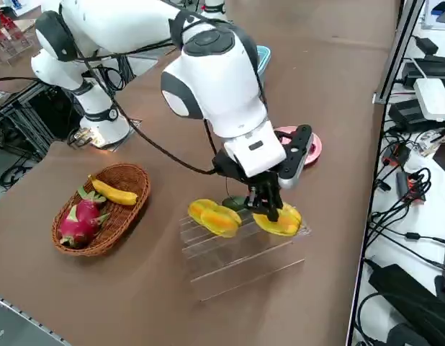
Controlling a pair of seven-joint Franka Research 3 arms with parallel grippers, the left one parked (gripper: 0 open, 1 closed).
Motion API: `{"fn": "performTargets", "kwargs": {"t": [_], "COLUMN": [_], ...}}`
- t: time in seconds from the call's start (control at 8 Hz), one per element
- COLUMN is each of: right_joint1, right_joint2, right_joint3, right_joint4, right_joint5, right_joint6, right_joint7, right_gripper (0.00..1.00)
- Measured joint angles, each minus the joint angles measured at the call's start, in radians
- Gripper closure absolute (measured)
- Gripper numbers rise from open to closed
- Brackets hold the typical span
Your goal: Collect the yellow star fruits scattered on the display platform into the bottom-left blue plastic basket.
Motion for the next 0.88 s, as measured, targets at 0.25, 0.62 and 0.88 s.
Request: {"fn": "performTargets", "kwargs": {"t": [0.25,0.62,0.88], "right_joint1": [0.008,0.059,0.166], "right_joint2": [-0.035,-0.141,-0.222], "right_joint3": [0.001,0.005,0.011], "right_joint4": [0.021,0.030,0.024], "right_joint5": [0.000,-0.001,-0.008], "right_joint6": [-0.147,-0.356,-0.496], "right_joint7": [0.002,0.155,0.369], "right_gripper": [0.83,0.83,0.83]}}
